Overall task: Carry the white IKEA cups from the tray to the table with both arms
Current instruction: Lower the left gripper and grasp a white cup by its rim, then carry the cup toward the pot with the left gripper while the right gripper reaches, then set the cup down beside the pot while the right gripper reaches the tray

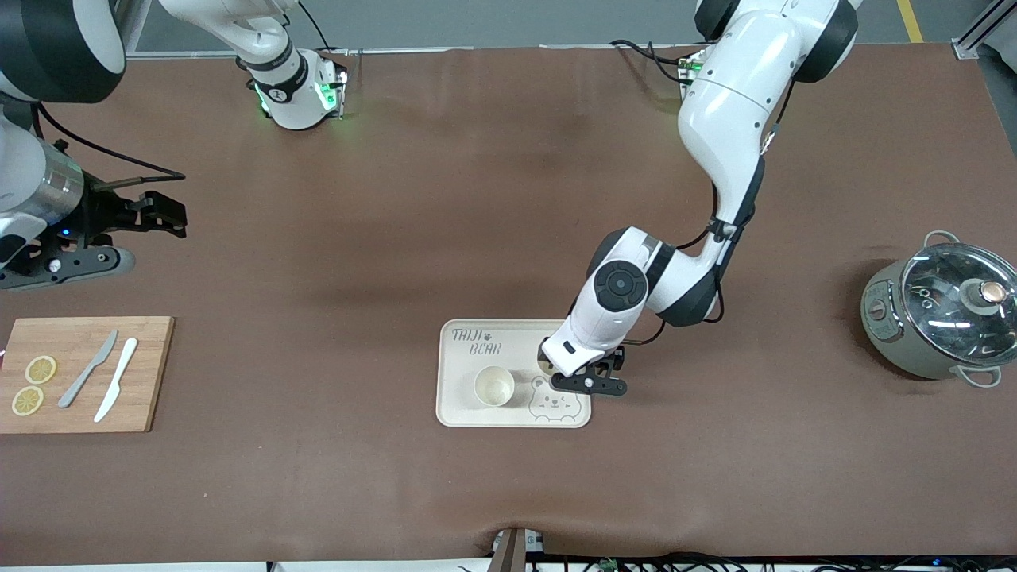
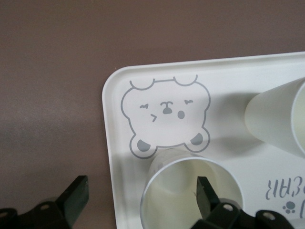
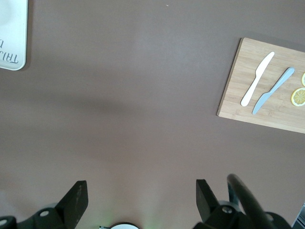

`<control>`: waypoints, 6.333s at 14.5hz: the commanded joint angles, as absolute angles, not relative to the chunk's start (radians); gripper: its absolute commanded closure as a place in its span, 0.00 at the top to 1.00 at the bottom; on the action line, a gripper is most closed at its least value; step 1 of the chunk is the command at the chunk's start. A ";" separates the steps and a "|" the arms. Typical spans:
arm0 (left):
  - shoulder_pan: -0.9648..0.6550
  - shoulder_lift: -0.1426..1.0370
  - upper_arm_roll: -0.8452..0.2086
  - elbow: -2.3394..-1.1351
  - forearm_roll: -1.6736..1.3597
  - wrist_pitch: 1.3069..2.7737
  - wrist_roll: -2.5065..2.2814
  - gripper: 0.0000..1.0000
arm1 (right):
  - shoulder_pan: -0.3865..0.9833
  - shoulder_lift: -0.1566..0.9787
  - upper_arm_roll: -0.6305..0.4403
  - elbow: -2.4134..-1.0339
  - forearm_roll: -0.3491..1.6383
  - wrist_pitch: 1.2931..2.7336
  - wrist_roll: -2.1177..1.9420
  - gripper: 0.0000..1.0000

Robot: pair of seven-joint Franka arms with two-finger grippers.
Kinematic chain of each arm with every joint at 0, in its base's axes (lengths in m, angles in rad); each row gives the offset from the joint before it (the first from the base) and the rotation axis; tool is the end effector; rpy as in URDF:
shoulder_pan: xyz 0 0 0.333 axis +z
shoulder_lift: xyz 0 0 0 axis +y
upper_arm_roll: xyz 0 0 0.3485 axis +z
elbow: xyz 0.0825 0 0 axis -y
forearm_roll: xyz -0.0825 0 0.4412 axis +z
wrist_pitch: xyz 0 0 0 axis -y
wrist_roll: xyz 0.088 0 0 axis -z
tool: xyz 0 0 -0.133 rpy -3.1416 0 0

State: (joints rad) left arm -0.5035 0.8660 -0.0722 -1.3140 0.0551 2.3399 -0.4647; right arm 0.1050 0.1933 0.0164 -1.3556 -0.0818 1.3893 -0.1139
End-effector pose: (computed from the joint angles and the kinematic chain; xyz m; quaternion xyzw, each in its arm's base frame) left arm 0.7098 -0.4422 0.1951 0.9950 -0.0579 0.0678 0.0447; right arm 0.6497 0.0661 0.6065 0.9897 0.1128 -0.0795 0.0394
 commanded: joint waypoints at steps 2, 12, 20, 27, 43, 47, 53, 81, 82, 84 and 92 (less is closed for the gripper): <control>-0.506 0.862 -0.064 -1.361 0.081 2.417 -0.495 1.00 | 0.112 0.193 0.018 -1.350 -0.100 1.420 -0.130 1.00; -0.512 0.868 -0.067 -1.371 0.075 2.419 -0.581 0.00 | 0.097 0.219 0.011 -1.356 -0.107 1.534 -0.106 1.00; -0.494 0.803 -0.067 -1.370 0.072 2.302 -0.591 0.00 | 0.083 0.271 0.011 -1.371 -0.124 1.692 -0.091 1.00; -0.391 0.580 -0.069 -1.382 0.075 1.956 -0.571 0.00 | 0.077 0.281 0.011 -1.371 0.023 1.781 0.026 1.00; 0.000 -0.144 -0.078 -2.307 -0.072 2.242 0.073 0.00 | 0.184 0.293 0.017 -1.393 0.003 1.686 0.067 1.00; 0.020 -0.178 -0.075 -2.491 -0.072 2.409 0.136 0.00 | 0.221 0.288 0.018 -1.391 0.005 1.654 0.117 1.00; 0.048 -0.141 -0.069 -2.608 -0.115 2.600 0.234 0.00 | 0.218 0.291 0.015 -1.384 0.009 1.666 0.127 1.00; 0.103 0.178 -0.077 -2.615 -0.192 2.970 0.411 1.00 | 0.540 0.761 0.008 -1.149 -0.086 2.144 0.873 1.00; 0.103 0.176 -0.077 -2.614 -0.192 2.970 0.411 1.00 | 0.541 0.787 0.008 -1.125 -0.087 2.145 0.874 1.00; 0.101 0.167 -0.077 -2.614 -0.193 2.968 0.403 1.00 | 0.545 0.822 0.005 -1.100 -0.094 2.148 0.890 1.00; 0.103 0.039 -0.072 -2.617 -0.196 2.827 0.394 1.00 | 0.560 0.910 -0.018 -1.068 -0.100 2.240 0.893 1.00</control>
